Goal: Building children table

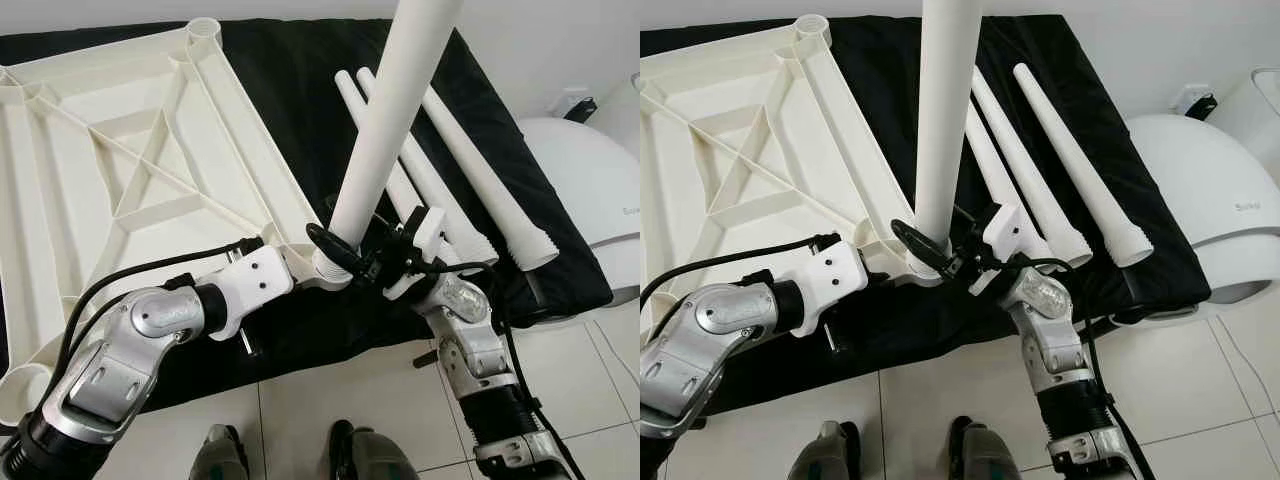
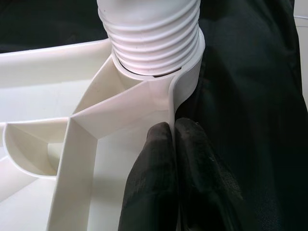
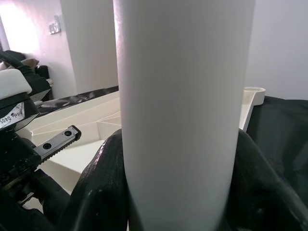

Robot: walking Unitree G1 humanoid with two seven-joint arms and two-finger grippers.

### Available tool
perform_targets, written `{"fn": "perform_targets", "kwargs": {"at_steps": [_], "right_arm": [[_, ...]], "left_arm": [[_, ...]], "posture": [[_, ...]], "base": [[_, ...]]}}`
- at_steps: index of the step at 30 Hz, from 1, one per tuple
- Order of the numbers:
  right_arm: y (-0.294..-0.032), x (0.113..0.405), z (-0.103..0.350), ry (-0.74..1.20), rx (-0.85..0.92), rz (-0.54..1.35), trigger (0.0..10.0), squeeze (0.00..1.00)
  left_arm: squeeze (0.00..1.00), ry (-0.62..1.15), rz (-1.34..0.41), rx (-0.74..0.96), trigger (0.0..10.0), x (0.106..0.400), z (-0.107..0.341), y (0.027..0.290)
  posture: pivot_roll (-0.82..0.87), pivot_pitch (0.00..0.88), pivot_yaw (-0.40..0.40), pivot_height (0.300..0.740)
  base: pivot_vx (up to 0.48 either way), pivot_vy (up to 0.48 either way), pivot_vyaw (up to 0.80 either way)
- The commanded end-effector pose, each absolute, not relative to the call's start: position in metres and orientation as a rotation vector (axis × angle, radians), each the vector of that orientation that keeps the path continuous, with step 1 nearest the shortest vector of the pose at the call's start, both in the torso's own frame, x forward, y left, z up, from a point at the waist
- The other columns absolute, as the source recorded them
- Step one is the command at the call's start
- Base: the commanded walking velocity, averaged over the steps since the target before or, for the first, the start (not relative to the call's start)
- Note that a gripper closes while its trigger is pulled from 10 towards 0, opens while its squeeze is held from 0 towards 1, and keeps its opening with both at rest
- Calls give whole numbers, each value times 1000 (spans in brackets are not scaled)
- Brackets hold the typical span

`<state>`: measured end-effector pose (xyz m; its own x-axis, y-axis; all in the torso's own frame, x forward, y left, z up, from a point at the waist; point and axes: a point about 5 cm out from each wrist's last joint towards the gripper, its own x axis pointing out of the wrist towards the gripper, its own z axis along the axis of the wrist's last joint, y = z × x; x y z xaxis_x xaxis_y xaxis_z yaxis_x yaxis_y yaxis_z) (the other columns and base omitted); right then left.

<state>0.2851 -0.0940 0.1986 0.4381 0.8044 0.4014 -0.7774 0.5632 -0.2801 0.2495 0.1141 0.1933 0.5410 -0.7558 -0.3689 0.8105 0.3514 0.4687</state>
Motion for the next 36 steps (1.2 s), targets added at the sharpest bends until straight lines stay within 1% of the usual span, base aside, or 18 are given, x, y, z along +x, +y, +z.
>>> {"fn": "perform_targets", "kwargs": {"at_steps": [1, 13, 14, 17, 24, 36], "right_arm": [[-94, 280, 180, -445, -37, 1001, 10000, 0], [-92, 272, 181, -455, -50, 969, 10000, 0], [-92, 271, 181, -453, -53, 964, 10000, 0], [-91, 270, 181, -452, -54, 959, 10000, 0], [-90, 270, 182, -452, -56, 951, 10000, 0], [-90, 269, 183, -452, -64, 944, 10000, 0]], "left_arm": [[0, 133, -932, 684, 10000, 257, 191, 126], [0, 139, -922, 686, 10000, 260, 193, 127], [0, 147, -885, 667, 10000, 264, 193, 129], [0, 156, -855, 659, 10000, 267, 193, 130], [0, 183, -821, 650, 10000, 271, 190, 132], [0, 255, -822, 679, 10000, 272, 180, 134]], "posture": [[82, 275, -17, 740], [76, 278, -13, 740], [76, 279, -12, 740], [76, 279, -12, 740], [77, 280, -8, 740], [76, 281, -2, 740]], "base": [[0, 0, 0], [0, 0, 0], [0, 0, 0], [0, 0, 0], [0, 0, 0], [0, 0, 0]]}}
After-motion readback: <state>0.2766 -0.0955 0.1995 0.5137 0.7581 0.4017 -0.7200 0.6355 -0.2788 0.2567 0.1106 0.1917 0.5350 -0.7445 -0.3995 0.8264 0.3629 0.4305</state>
